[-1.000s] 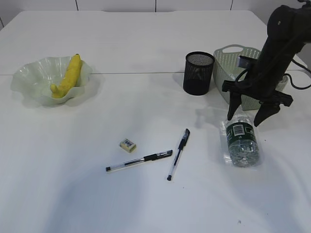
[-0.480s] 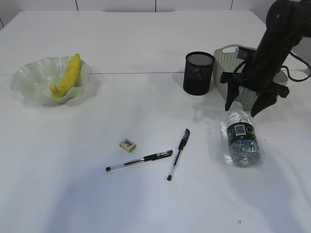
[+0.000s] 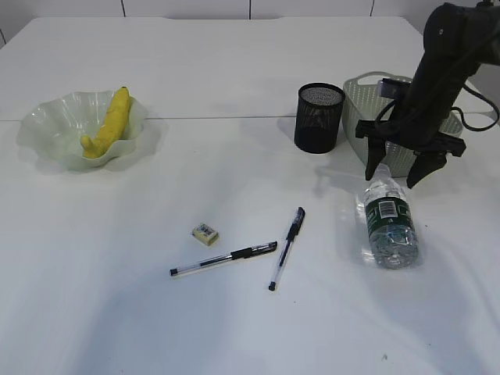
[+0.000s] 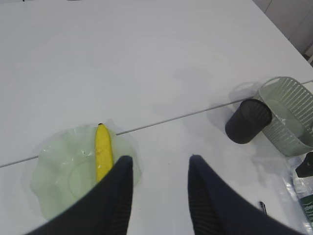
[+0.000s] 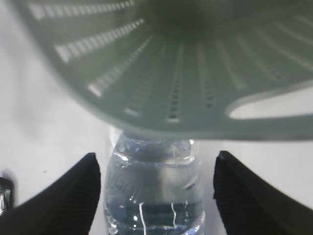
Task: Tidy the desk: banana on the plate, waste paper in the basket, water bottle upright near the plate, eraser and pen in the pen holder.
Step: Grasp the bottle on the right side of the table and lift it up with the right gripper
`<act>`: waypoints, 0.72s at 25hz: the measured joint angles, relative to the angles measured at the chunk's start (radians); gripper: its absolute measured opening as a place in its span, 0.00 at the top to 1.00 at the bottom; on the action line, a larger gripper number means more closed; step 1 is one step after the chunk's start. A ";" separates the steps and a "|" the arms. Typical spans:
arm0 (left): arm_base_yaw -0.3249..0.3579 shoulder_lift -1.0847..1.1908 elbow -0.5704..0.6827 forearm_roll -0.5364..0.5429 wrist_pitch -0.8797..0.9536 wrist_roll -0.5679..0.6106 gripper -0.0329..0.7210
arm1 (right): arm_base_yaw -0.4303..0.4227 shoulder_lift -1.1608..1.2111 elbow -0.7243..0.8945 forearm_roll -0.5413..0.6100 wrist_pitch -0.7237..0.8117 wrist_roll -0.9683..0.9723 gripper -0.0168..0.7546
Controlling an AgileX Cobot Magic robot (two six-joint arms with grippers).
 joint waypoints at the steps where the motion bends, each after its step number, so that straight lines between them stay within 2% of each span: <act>1: 0.000 0.000 0.000 0.000 0.000 0.000 0.61 | 0.000 0.000 0.000 0.000 0.000 0.000 0.28; 18: 0.000 0.000 0.000 0.002 0.000 0.000 0.61 | 0.027 0.000 0.000 0.013 0.000 0.000 0.28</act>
